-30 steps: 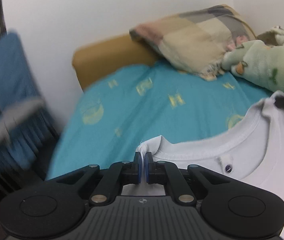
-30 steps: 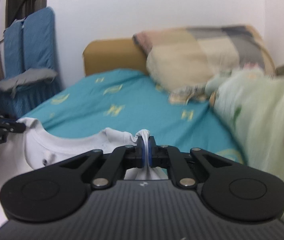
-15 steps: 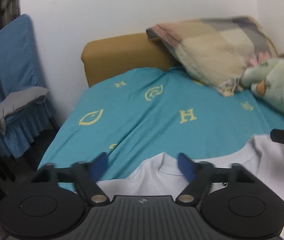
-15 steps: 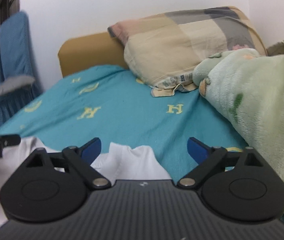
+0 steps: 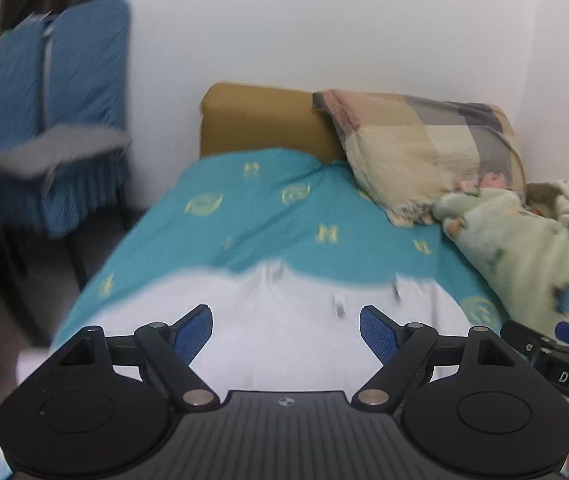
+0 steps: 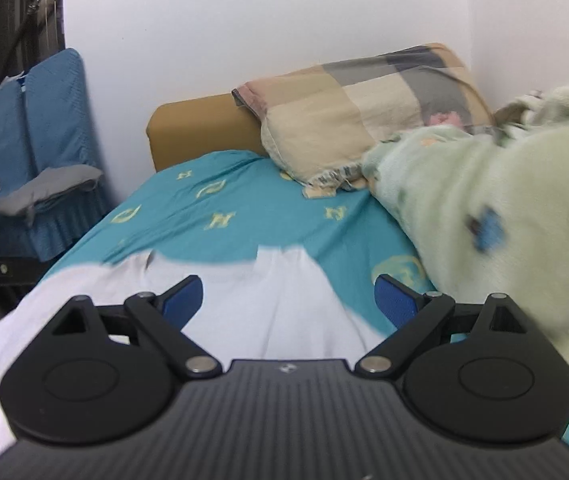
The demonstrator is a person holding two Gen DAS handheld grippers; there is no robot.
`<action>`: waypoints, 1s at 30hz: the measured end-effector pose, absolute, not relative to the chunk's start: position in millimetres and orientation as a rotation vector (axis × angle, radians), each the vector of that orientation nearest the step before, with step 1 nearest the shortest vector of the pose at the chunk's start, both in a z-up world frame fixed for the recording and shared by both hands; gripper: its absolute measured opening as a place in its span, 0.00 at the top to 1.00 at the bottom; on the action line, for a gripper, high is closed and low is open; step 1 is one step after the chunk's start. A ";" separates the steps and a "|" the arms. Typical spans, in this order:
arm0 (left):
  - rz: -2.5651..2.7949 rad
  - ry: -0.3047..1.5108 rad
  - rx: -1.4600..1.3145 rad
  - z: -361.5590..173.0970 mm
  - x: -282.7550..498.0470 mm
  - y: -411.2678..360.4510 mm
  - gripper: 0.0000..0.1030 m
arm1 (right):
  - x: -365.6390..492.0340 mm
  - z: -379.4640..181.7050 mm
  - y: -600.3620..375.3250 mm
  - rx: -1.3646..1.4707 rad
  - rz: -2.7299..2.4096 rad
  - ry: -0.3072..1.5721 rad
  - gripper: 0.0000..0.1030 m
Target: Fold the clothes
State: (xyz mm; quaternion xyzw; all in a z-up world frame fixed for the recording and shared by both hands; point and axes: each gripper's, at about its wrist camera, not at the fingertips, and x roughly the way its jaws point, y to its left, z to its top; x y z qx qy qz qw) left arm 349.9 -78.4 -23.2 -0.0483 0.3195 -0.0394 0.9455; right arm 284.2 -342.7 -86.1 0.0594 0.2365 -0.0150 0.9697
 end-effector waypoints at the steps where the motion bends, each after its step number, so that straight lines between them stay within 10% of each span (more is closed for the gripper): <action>1: -0.080 0.667 -0.107 -22.7 325.7 -75.0 0.20 | 262.5 -85.1 -340.2 0.115 -0.031 0.489 0.09; 16: 0.053 0.970 -0.360 -40.5 4.4 53.9 0.27 | -27.7 -52.0 -349.9 0.383 -0.097 0.599 0.09; 30: 0.150 1.156 -0.475 -82.9 -20.0 67.2 0.47 | -23.6 -69.3 -367.8 0.465 -0.175 0.661 0.09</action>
